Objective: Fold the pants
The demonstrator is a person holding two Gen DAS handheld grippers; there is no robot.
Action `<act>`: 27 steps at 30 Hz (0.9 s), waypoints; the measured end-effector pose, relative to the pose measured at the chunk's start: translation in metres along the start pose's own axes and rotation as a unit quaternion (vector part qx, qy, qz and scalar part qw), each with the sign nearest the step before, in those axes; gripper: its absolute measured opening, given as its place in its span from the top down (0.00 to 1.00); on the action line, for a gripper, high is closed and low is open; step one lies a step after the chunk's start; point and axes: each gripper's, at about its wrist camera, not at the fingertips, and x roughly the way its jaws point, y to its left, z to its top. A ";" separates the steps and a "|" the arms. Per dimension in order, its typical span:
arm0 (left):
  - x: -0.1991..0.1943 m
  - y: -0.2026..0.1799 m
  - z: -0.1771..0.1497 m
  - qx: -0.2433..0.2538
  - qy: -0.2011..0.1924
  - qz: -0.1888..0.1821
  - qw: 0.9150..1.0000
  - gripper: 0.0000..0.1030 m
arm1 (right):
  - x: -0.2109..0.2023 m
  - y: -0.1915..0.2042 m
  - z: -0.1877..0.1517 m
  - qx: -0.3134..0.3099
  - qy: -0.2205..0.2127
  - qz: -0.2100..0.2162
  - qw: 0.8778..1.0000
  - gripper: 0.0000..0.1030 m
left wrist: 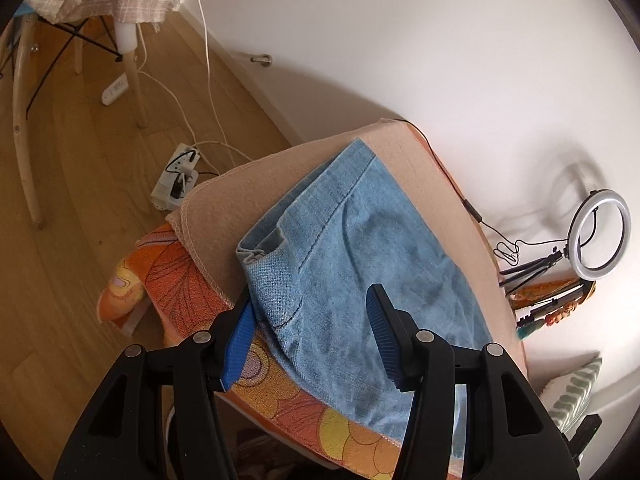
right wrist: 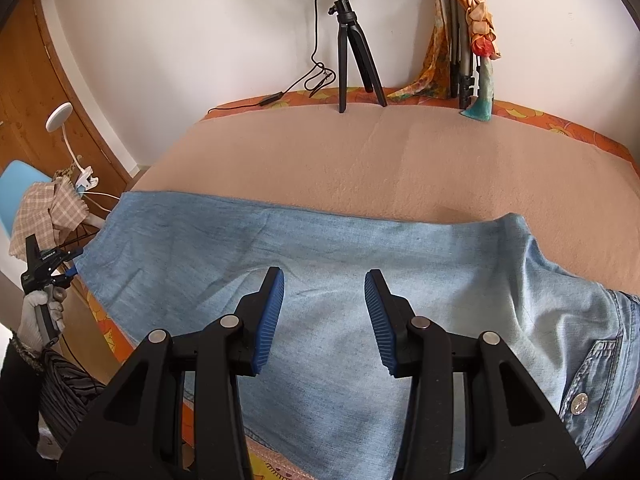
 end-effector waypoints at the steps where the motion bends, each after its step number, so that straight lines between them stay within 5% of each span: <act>1: -0.001 0.000 0.000 0.002 -0.007 -0.002 1.000 0.49 | 0.000 0.001 0.000 -0.002 0.000 0.000 1.000 0.57; 8: -0.007 -0.003 -0.001 0.019 -0.021 -0.004 1.000 0.55 | 0.003 0.004 0.001 -0.007 0.001 0.001 1.000 0.57; 13: 0.000 -0.001 -0.003 0.025 -0.023 0.007 0.999 0.89 | 0.005 0.007 0.001 -0.009 0.003 0.005 1.000 0.57; 27: 0.004 -0.002 -0.003 0.020 -0.026 -0.016 0.999 0.92 | 0.012 0.037 -0.013 -0.076 0.025 0.028 0.996 0.57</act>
